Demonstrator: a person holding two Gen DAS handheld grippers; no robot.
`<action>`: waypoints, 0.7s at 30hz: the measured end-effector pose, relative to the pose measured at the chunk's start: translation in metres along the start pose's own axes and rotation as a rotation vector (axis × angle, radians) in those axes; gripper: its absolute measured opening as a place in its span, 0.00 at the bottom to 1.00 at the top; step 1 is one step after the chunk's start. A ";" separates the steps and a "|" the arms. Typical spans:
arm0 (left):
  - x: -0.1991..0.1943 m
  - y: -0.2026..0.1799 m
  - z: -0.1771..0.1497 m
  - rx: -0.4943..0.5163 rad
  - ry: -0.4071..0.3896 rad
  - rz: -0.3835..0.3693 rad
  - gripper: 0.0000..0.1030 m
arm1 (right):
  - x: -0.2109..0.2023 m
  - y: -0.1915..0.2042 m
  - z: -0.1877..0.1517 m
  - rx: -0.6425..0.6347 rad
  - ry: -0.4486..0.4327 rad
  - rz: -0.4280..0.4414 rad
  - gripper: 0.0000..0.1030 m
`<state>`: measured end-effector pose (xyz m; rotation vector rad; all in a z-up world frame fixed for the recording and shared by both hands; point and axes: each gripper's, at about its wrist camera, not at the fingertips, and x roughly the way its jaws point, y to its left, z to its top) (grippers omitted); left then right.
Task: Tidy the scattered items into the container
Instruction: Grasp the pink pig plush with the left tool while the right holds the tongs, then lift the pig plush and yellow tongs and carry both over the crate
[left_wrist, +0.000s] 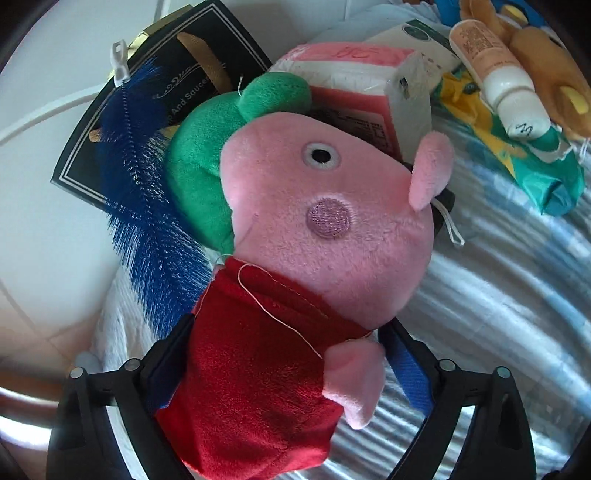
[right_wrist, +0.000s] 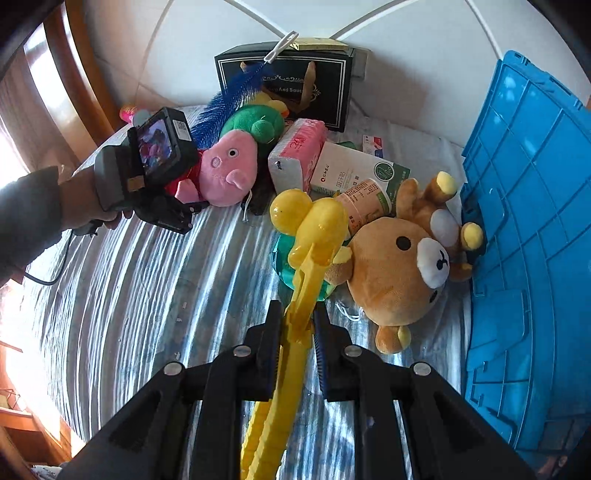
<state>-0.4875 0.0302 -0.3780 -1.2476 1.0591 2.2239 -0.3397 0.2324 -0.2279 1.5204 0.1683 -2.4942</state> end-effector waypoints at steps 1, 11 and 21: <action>-0.001 0.003 -0.001 -0.022 0.005 -0.007 0.80 | -0.001 -0.001 -0.001 0.002 -0.001 0.000 0.16; -0.031 0.017 -0.011 -0.161 -0.014 -0.050 0.53 | -0.012 0.003 0.004 -0.013 -0.026 0.012 0.16; -0.098 0.017 -0.038 -0.278 -0.098 -0.047 0.53 | -0.032 0.016 0.006 -0.040 -0.059 0.020 0.16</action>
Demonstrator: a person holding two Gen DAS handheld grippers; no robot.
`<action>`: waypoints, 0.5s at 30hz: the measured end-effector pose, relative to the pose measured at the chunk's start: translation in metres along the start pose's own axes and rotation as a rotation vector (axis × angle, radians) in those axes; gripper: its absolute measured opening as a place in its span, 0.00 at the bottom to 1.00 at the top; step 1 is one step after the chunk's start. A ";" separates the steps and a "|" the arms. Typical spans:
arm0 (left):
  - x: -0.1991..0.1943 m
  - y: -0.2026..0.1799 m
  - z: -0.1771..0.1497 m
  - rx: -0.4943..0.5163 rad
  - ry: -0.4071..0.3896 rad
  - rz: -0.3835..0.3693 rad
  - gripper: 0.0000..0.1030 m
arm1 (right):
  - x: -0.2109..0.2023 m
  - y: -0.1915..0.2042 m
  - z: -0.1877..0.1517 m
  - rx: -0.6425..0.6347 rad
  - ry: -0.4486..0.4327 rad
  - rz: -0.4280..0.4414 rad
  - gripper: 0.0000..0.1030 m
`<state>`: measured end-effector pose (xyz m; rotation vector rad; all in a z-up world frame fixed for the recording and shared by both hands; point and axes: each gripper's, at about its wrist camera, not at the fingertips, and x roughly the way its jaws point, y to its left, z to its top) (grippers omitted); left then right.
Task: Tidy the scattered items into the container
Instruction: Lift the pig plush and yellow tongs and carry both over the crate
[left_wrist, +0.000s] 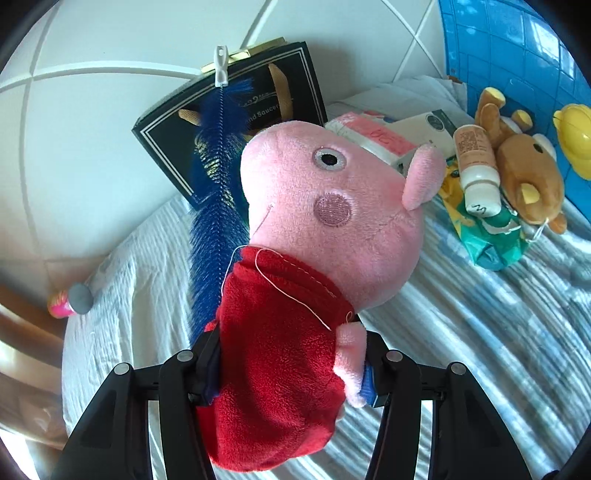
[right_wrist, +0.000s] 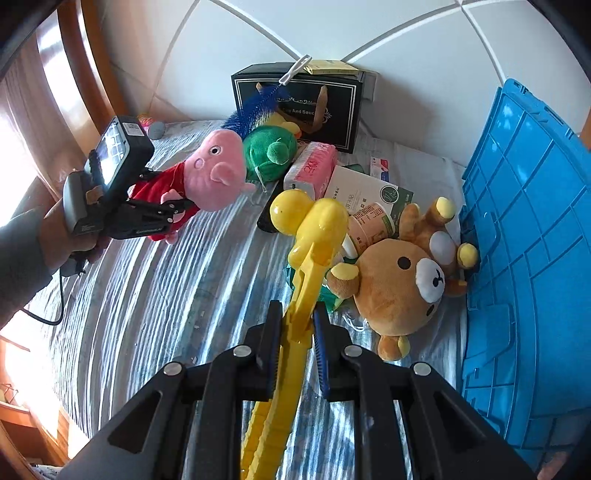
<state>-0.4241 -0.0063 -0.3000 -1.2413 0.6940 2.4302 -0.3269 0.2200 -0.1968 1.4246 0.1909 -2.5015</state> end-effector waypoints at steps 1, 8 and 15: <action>-0.007 0.000 0.000 -0.008 -0.005 0.003 0.53 | -0.003 0.001 0.000 0.000 -0.004 0.001 0.16; -0.044 0.000 -0.016 -0.074 0.000 0.034 0.53 | -0.033 0.011 0.000 -0.019 -0.046 0.010 0.16; -0.096 0.002 -0.027 -0.207 0.009 0.073 0.53 | -0.064 0.017 -0.001 -0.032 -0.080 0.017 0.16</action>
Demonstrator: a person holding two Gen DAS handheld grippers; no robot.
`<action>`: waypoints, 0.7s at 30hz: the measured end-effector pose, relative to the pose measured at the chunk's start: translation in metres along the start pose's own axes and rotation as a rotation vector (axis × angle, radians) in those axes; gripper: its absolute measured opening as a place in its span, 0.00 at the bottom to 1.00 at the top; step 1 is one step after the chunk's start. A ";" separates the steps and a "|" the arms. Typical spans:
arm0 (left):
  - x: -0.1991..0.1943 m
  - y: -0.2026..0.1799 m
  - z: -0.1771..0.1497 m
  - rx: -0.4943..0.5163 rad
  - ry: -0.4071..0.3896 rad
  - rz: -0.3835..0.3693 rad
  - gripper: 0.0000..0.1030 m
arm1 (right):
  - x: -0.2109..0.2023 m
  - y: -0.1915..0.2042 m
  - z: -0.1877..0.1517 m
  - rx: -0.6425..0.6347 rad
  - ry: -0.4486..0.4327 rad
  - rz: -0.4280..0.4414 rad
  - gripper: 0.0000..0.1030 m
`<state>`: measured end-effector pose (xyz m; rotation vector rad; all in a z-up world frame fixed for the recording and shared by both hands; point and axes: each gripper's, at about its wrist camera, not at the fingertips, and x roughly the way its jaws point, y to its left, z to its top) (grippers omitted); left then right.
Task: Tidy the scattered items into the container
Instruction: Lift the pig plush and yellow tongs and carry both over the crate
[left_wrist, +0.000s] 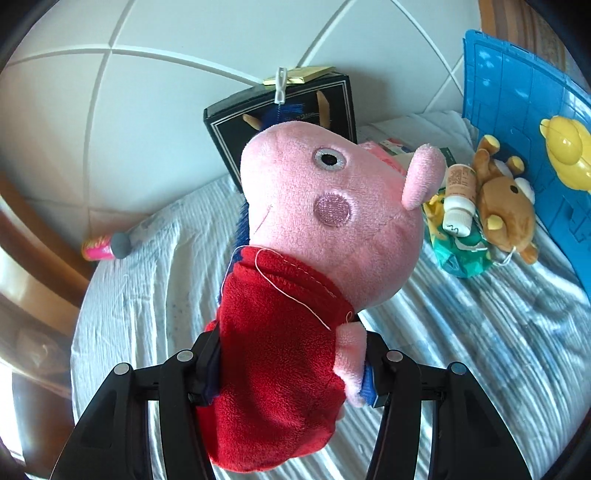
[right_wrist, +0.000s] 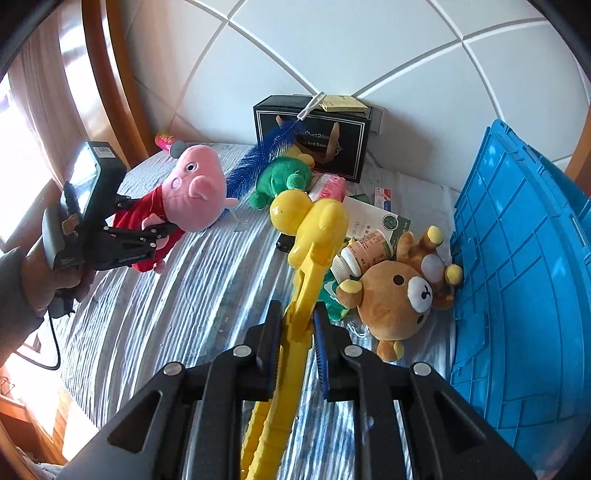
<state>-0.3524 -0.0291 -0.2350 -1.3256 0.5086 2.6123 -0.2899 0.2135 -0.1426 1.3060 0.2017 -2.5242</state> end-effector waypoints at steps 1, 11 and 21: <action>-0.008 0.000 -0.002 -0.016 0.003 0.006 0.53 | -0.004 0.001 0.000 0.001 -0.003 0.003 0.16; -0.097 -0.003 -0.020 -0.160 -0.032 0.072 0.53 | -0.041 0.006 -0.007 -0.020 -0.044 0.041 0.16; -0.189 -0.025 -0.029 -0.270 -0.132 0.085 0.55 | -0.075 0.012 -0.015 -0.052 -0.086 0.106 0.16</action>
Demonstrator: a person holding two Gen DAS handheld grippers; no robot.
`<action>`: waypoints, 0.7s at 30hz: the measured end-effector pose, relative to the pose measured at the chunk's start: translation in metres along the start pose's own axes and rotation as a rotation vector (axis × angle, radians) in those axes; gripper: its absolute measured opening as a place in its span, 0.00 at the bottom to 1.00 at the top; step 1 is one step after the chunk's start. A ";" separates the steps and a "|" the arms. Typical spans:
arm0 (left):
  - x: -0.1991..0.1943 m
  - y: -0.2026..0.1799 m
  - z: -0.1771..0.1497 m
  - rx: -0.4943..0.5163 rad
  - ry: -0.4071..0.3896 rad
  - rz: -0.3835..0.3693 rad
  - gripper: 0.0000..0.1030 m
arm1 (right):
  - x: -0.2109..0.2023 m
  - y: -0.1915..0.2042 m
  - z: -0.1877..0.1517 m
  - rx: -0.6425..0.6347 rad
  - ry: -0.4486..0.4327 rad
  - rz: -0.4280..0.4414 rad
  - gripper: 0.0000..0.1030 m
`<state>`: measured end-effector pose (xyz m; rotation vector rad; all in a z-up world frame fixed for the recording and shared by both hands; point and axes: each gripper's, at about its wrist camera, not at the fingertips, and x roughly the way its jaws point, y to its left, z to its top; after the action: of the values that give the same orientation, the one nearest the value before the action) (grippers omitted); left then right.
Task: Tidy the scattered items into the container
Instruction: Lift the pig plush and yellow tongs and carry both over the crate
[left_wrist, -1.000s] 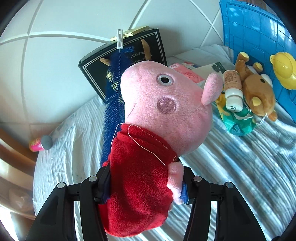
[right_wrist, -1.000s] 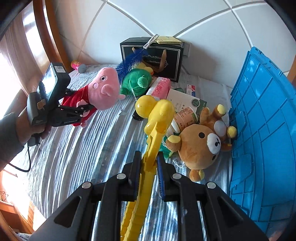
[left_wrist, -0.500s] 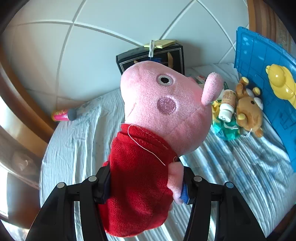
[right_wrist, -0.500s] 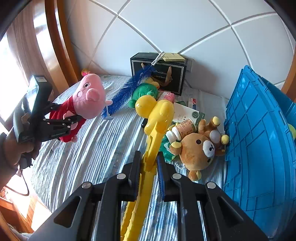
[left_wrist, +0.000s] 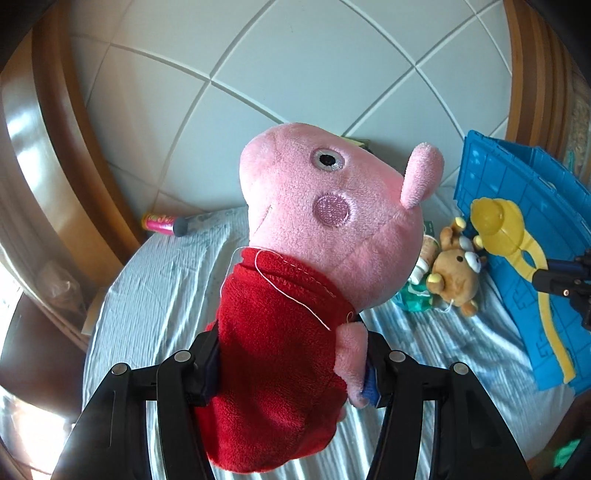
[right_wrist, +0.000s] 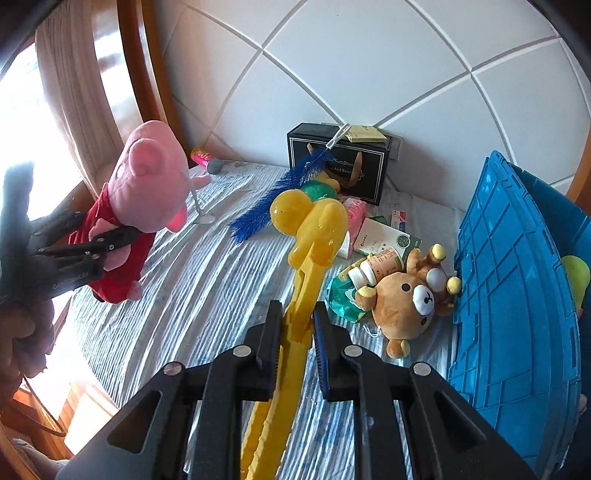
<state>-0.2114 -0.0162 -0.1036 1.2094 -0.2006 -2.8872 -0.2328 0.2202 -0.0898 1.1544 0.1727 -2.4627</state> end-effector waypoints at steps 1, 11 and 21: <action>-0.007 -0.002 -0.001 -0.007 -0.009 0.007 0.56 | -0.004 0.001 0.000 -0.007 -0.007 0.007 0.16; -0.053 -0.022 -0.004 -0.044 -0.061 0.063 0.56 | -0.042 0.000 -0.001 -0.052 -0.073 0.049 0.16; -0.089 -0.061 0.014 -0.012 -0.130 0.083 0.57 | -0.087 -0.033 -0.007 -0.026 -0.143 0.074 0.16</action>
<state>-0.1564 0.0503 -0.0384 0.9879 -0.2286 -2.8911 -0.1915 0.2800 -0.0304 0.9518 0.1177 -2.4589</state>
